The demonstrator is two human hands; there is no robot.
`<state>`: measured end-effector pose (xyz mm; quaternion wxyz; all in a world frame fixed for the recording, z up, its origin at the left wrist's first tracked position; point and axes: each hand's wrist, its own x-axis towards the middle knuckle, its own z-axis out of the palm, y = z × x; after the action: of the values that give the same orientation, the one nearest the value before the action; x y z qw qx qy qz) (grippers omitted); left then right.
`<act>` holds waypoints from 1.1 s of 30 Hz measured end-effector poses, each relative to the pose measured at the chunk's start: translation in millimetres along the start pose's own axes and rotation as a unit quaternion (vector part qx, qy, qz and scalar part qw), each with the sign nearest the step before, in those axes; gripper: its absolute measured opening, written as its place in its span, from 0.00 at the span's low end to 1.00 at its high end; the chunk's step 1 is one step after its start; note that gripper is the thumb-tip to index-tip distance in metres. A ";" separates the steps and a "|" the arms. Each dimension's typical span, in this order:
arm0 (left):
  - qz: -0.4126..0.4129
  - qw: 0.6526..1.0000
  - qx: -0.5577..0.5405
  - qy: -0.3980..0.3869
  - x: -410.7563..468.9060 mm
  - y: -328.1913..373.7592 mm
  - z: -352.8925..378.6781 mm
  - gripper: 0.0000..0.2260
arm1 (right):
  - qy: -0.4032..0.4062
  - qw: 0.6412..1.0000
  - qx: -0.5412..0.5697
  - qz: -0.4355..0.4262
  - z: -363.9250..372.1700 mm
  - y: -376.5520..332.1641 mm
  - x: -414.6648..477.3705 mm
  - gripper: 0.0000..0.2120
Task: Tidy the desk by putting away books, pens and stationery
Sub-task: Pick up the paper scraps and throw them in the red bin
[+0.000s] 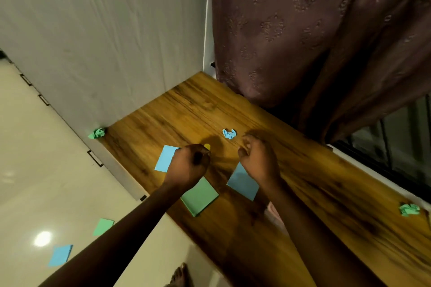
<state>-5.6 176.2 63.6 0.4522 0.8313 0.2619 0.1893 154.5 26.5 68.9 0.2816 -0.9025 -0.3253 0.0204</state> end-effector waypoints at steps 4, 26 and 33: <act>-0.010 1.000 -0.006 -0.005 13.3 -16.9 -27.0 0.06 | -0.030 0.999 -0.040 0.002 33.7 -7.3 46.6 0.20; -0.118 0.967 0.129 0.183 40.0 -143.8 -129.0 0.12 | -0.018 0.995 -0.078 -0.066 64.2 -39.0 92.9 0.20; -0.137 0.935 0.263 0.195 47.3 -176.5 -169.5 0.21 | 0.033 0.989 0.015 -0.146 51.5 -85.6 50.3 0.17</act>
<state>-108.4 395.6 5.1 0.1790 0.8231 0.4970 0.2084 133.6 136.0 77.7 0.3051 -0.8415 -0.4436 -0.0455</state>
